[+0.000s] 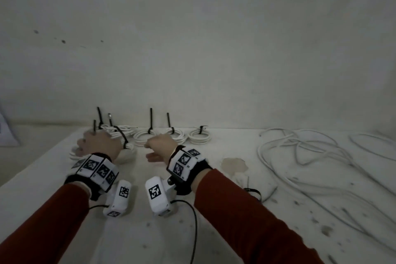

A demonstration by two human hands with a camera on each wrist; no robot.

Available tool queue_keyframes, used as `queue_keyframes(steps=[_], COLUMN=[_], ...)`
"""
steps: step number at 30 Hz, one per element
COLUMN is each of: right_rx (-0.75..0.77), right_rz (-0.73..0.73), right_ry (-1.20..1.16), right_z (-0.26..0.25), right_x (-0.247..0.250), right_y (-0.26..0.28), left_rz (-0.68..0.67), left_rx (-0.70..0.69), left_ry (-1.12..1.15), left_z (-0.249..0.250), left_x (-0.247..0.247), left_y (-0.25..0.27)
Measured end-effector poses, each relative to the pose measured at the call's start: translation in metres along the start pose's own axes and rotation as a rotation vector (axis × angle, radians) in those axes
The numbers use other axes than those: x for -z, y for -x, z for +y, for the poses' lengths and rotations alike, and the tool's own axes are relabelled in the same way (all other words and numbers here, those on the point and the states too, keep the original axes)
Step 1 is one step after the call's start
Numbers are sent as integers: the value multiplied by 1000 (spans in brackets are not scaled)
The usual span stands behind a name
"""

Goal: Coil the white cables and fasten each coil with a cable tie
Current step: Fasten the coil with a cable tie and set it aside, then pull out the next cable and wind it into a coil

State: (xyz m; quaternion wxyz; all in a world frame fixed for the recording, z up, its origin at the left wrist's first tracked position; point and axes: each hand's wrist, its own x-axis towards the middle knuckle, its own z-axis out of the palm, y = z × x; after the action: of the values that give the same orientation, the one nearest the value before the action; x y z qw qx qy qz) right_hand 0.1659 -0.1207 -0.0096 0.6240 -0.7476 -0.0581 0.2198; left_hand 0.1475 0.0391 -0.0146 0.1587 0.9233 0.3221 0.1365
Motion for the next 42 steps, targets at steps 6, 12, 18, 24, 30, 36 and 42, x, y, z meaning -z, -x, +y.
queue_keyframes(steps=[6, 12, 18, 24, 30, 36, 42], right_rx=[212, -4, -359, -60, 368, 523, 740], right_rz=[245, 443, 264, 308, 566, 565, 329], right_ry=[260, 1030, 1284, 1107, 913, 620, -53], right_z=[12, 54, 88, 87, 28, -16, -40], right_x=[109, 233, 277, 287, 287, 284, 267], right_y=[83, 156, 208, 231, 260, 281, 293], left_rz=[100, 7, -100, -277, -355, -244, -356], left_rx=[-526, -846, -1057, -1293, -1423, -1354, -1300], left_ry=[367, 326, 301, 140, 481, 757, 927], left_z=[66, 145, 199, 231, 248, 252, 248], left_x=[4, -7, -27, -40, -15, 48, 64], left_y=[59, 137, 206, 246, 245, 216, 197])
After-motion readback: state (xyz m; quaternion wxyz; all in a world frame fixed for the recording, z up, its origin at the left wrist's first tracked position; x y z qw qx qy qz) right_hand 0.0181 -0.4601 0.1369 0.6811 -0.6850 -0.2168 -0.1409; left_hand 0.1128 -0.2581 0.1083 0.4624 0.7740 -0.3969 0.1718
